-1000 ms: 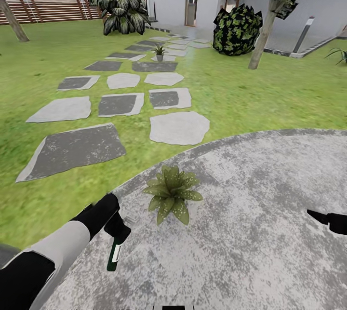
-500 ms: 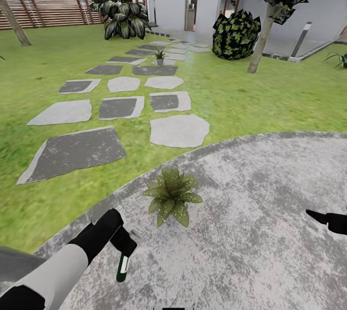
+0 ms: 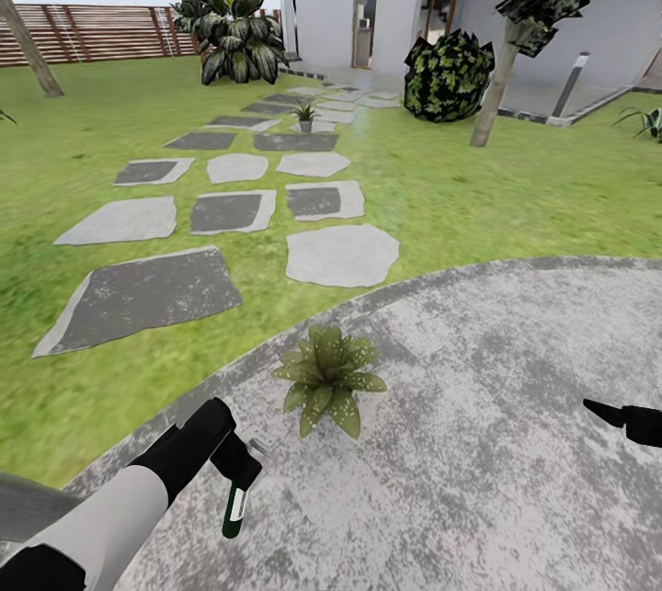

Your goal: Pick up the pesticide atomizer in the garden and spray insectifuge to fully cover both potted plants in the garden.

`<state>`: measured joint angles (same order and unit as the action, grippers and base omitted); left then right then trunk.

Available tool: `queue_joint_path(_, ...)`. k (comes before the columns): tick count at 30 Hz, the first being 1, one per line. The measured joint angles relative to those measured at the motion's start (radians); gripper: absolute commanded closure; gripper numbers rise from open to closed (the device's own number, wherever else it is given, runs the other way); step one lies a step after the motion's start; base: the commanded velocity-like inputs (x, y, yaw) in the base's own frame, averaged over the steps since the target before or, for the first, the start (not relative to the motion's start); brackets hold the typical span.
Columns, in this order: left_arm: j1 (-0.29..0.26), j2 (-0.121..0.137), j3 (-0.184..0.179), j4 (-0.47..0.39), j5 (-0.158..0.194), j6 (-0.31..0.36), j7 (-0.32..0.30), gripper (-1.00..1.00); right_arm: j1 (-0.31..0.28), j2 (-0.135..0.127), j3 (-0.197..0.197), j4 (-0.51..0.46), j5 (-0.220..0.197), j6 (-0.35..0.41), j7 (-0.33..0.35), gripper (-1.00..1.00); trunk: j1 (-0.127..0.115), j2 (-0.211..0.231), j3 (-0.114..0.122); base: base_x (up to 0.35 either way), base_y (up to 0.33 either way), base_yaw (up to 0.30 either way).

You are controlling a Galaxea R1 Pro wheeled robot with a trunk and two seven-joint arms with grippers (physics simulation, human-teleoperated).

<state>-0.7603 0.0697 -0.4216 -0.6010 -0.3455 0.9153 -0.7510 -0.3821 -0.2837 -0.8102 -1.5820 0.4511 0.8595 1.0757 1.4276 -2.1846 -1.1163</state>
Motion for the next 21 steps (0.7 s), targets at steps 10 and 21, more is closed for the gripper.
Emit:
queue_joint_path(10,0.000,0.000,0.001,0.000,0.000,-0.001,0.000,1.00,0.000,0.000,-0.003,-0.002,0.000,0.000,0.000,-1.00,0.000,0.000,0.001,0.000,0.000,0.000)
queue_joint_path(21,0.000,0.005,0.038,-0.045,0.001,-0.036,-0.002,1.00,0.001,0.004,0.003,-0.002,0.000,-0.002,0.001,-1.00,0.000,0.000,0.002,0.000,0.000,0.000)
